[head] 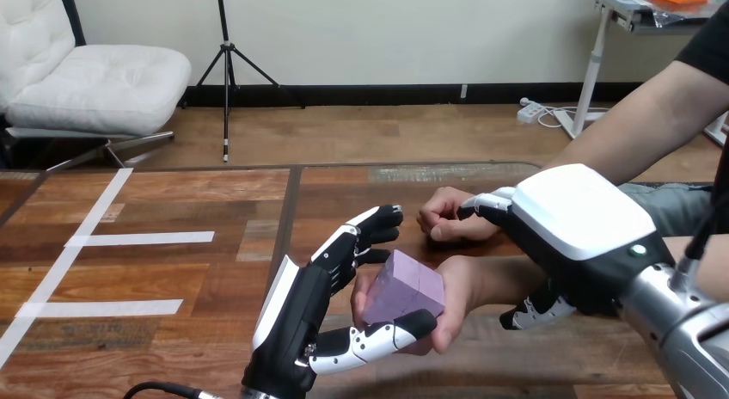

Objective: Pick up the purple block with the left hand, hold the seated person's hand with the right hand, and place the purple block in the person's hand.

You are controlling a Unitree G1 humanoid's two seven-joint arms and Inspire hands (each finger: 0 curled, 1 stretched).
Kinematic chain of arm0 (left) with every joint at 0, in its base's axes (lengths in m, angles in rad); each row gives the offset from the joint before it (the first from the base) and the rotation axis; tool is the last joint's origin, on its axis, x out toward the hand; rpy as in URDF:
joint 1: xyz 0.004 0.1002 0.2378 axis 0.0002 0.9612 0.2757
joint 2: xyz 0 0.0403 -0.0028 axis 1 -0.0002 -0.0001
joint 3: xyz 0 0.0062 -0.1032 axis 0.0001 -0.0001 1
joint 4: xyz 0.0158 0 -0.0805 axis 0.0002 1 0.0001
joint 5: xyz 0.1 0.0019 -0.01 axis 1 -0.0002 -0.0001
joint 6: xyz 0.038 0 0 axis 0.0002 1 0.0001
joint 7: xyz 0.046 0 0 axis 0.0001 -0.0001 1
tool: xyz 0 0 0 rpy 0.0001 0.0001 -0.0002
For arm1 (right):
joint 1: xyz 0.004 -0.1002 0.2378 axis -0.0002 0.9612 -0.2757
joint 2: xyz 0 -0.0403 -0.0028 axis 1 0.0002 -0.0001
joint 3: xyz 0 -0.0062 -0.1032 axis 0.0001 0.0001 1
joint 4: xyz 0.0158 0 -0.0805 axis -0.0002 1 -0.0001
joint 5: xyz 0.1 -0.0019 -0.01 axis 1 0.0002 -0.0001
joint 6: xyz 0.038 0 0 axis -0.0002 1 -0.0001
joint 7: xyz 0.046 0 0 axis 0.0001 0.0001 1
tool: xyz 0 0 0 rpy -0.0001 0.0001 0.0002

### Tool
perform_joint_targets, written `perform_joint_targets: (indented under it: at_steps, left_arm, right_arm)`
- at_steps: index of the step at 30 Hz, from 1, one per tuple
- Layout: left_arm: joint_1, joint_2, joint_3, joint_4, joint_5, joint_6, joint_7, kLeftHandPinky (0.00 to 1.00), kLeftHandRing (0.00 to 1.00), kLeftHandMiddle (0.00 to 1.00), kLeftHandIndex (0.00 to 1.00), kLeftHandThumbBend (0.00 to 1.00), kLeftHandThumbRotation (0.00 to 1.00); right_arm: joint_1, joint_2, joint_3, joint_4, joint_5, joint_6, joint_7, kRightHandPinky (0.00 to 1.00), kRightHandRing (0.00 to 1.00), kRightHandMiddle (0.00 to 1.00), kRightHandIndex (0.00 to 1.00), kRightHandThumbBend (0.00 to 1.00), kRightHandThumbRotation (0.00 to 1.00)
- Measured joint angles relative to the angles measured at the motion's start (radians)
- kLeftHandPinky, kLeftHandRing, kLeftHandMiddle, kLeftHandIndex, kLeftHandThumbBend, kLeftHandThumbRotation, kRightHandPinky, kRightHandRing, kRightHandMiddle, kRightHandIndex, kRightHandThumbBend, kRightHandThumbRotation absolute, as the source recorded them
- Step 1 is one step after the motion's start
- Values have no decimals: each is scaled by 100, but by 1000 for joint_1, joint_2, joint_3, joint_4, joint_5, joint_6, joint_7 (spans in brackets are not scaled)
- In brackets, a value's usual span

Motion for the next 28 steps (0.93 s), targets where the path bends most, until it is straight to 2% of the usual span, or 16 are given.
perform_joint_targets:
  at_steps: [9, 20, 24, 28]
  left_arm:
    - [1, 4, -3, 0, -16, -10, -9, 82, 86, 86, 85, 86, 41]
    - [2, 4, -14, 2, -71, -47, -46, 81, 85, 85, 84, 86, 42]
    - [2, 3, -21, 12, -109, -80, -63, 80, 85, 85, 84, 85, 44]
    - [2, -2, -26, 27, -142, -117, -75, 80, 85, 85, 84, 84, 49]
  right_arm:
    - [53, 25, -34, -40, 46, 4, -16, 79, 83, 83, 82, 83, 9]
    - [156, 101, -91, -106, 164, 3, -51, 80, 83, 84, 82, 77, 14]
    - [204, 141, -112, -125, 217, -16, -102, 79, 82, 83, 82, 72, 17]
    - [254, 195, -128, -140, 251, -48, -172, 77, 81, 83, 81, 65, 24]
